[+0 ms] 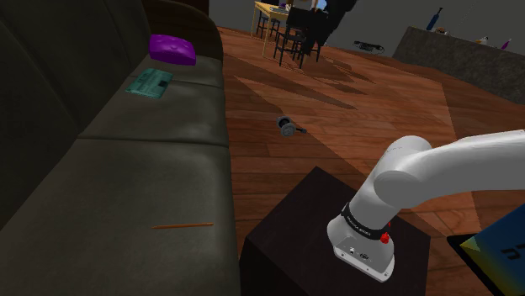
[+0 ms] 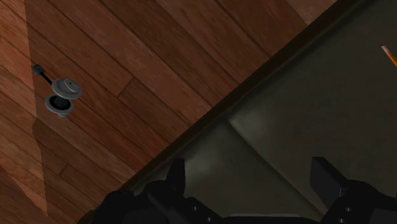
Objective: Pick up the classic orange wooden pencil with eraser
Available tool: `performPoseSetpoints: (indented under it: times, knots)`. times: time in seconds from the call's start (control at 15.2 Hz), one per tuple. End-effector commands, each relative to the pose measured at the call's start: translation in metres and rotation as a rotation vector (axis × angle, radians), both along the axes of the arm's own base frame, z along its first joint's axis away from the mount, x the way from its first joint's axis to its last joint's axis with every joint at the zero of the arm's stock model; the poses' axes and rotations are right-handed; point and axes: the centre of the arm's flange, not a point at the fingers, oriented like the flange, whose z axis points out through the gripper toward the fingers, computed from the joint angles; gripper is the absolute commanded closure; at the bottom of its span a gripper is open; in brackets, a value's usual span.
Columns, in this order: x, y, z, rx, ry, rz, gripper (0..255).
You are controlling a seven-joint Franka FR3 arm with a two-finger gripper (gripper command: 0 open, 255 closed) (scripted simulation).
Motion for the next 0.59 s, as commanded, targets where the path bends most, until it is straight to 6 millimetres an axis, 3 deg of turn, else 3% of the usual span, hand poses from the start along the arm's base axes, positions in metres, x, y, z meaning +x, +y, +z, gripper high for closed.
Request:
performPoseSetpoints:
  times: [0.0,0.53]
  knots:
    - [0.000,0.000,0.000,0.000,0.000,0.000,0]
    - [0.039,0.066,-0.074,-0.036,0.040,0.123,0]
